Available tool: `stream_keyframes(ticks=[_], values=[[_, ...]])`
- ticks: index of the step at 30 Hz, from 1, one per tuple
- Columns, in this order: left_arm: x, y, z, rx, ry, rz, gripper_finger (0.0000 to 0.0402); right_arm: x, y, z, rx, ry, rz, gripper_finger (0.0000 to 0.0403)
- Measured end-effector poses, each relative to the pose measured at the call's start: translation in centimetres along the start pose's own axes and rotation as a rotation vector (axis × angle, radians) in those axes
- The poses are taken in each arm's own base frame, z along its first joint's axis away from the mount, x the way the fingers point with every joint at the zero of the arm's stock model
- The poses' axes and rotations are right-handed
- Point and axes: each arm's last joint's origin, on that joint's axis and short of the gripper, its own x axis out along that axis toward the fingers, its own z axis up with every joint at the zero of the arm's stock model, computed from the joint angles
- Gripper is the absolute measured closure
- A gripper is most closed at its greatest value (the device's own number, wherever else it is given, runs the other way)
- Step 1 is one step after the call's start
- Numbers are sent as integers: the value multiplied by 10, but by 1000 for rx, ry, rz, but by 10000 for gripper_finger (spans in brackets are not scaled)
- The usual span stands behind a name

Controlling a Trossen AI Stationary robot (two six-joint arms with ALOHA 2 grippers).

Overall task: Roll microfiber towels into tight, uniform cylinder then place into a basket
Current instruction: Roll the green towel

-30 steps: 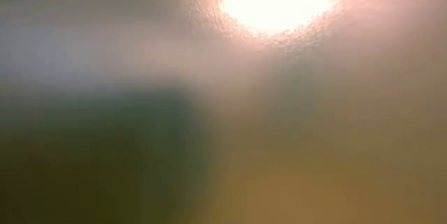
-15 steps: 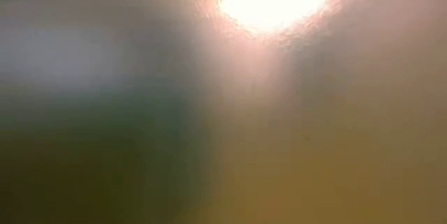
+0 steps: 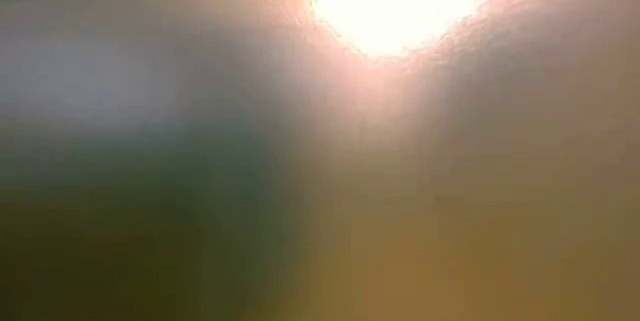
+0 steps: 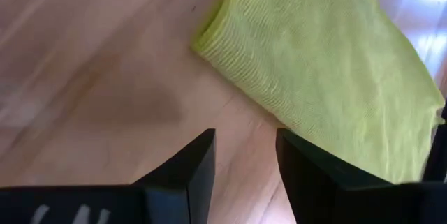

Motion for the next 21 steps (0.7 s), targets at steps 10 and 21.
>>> stream_keyframes(ticks=[10,21], values=[[12,-9,1,-7,1,-5,232,18,6,6,-51,-14,-11,260],[12,-9,-1,-117,9,-9,232,20,4,8,-8,-29,-35,260]])
